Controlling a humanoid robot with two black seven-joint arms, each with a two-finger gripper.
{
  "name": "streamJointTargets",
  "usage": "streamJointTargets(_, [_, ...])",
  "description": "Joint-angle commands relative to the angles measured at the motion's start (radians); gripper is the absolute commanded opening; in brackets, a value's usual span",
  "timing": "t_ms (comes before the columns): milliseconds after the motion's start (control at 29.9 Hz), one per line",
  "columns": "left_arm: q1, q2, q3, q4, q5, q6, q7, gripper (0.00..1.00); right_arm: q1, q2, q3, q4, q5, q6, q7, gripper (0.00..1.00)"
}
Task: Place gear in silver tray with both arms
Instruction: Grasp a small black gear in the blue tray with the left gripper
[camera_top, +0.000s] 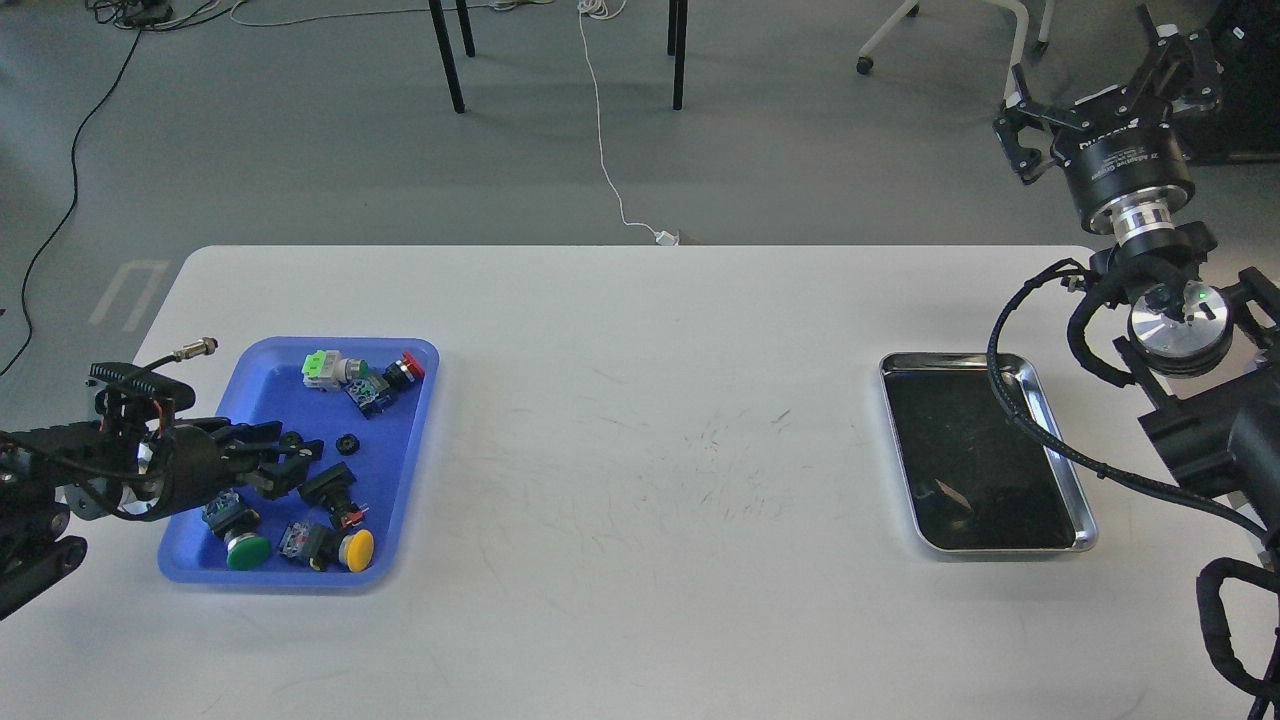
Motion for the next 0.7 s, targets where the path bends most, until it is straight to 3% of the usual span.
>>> streamJointTargets(0, [0.003,-0.002,0.007,0.012,0.0,0.016,-0.002,0.43,0.0,0.0,0.011,0.0,0.0,0.0,0.0,0.99])
streamJointTargets(100, [0.003,-0.002,0.008,0.026,0.0,0.024,-0.003,0.42,0.0,0.0,0.031,0.0,0.0,0.0,0.0,0.99])
streamJointTargets(368, [0.001,-0.001,0.013,0.031,0.003,0.024,-0.005,0.12,0.0,0.0,0.033,0.0,0.0,0.0,0.0,0.99])
streamJointTargets(535, [-0.043,0.01,0.007,-0.004,-0.005,0.021,-0.008,0.13,0.002,-0.001,0.037,0.001,0.0,0.0,0.0,0.99])
streamJointTargets(668, [-0.102,0.097,0.005,-0.187,-0.021,0.013,-0.018,0.13,0.002,-0.02,0.036,0.027,-0.001,-0.006,0.0,0.99])
